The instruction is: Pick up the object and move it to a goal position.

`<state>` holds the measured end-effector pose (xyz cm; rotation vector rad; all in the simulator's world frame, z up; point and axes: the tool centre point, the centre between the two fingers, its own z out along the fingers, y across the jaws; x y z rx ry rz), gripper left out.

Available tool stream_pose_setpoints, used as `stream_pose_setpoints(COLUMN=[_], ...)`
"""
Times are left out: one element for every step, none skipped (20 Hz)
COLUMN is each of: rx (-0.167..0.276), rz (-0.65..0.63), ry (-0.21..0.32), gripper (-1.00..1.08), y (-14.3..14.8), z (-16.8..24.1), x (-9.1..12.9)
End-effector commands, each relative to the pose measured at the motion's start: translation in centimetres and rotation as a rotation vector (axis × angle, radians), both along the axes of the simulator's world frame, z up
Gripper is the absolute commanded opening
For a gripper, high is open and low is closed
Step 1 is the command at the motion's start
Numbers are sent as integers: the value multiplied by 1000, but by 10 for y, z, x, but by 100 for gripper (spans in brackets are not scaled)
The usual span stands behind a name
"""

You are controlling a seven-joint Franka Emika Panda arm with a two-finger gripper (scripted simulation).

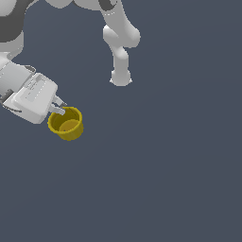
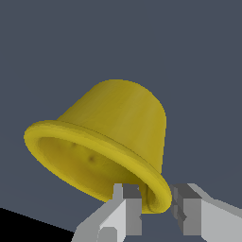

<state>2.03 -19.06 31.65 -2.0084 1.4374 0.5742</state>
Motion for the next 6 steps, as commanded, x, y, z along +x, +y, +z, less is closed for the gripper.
stream_pose_setpoints(rx=[0, 1, 1, 1, 1, 1], rz=[1, 1, 1, 1, 1, 1], ry=[-3, -3, -3, -3, -3, -3], gripper=[-100, -100, -100, -100, -100, -100], y=[-3, -4, -5, -5, -5, -5], z=[6, 7, 7, 8, 8, 8], x=[1, 1, 1, 1, 1, 1])
